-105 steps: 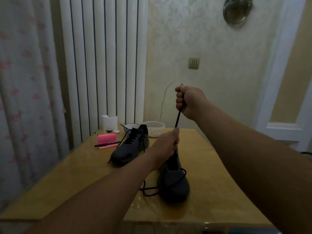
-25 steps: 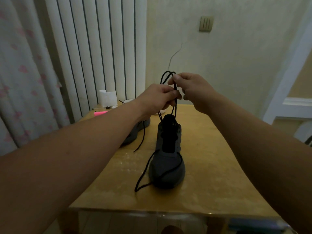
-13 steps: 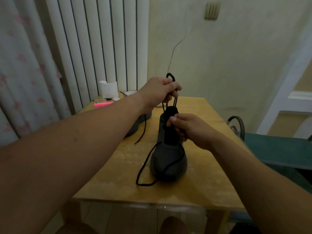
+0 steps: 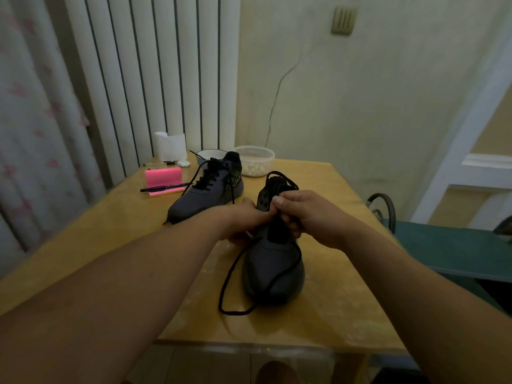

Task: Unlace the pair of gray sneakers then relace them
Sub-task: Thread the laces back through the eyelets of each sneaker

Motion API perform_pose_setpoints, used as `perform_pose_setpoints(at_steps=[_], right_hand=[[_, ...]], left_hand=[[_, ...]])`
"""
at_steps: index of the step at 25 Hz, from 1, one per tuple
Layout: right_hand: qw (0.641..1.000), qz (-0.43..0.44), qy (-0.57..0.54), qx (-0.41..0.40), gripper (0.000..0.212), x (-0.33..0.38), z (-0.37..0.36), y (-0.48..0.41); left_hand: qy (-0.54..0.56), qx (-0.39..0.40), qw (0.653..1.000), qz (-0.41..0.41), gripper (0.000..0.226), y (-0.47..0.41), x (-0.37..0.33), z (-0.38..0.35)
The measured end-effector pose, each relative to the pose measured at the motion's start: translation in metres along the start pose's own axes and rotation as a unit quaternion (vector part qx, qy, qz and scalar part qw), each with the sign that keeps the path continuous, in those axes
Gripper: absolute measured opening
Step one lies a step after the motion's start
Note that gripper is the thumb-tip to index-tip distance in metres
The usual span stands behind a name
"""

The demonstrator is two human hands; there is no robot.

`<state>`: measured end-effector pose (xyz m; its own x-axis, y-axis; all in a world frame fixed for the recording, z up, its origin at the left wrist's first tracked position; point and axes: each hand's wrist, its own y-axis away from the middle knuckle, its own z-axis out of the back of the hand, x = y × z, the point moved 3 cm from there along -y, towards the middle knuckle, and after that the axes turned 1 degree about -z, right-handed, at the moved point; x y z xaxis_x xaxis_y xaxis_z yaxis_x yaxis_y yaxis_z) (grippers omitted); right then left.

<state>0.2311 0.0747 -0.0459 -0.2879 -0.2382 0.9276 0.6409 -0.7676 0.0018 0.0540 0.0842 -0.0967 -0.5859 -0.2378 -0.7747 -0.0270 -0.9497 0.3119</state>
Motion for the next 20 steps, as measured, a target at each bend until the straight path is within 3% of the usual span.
perform_pose_setpoints(at_steps=[1, 3, 6, 12, 20], right_hand=[[1.0, -0.003, 0.0, -0.002, 0.029, 0.0, 0.0, -0.001], [1.0, -0.01, -0.004, -0.013, 0.029, -0.001, 0.001, -0.003], [0.999, -0.02, -0.007, -0.038, 0.029, 0.001, -0.001, -0.01], [0.993, -0.029, -0.011, -0.112, 0.029, 0.022, 0.013, -0.031], [0.974, 0.003, -0.088, -0.208, 0.026, 0.069, 0.054, -0.059]], left_hand=[[-0.017, 0.033, 0.999, 0.027, 0.098, -0.002, 0.002, -0.002], [-0.022, 0.064, 0.997, 0.041, 0.061, 0.001, 0.002, -0.009], [-0.031, 0.032, 0.999, 0.017, 0.041, -0.004, 0.005, -0.013], [-0.048, 0.03, 0.998, -0.019, 0.055, -0.01, 0.013, -0.011], [-0.062, 0.028, 0.998, 0.001, 0.062, -0.022, 0.02, -0.012]])
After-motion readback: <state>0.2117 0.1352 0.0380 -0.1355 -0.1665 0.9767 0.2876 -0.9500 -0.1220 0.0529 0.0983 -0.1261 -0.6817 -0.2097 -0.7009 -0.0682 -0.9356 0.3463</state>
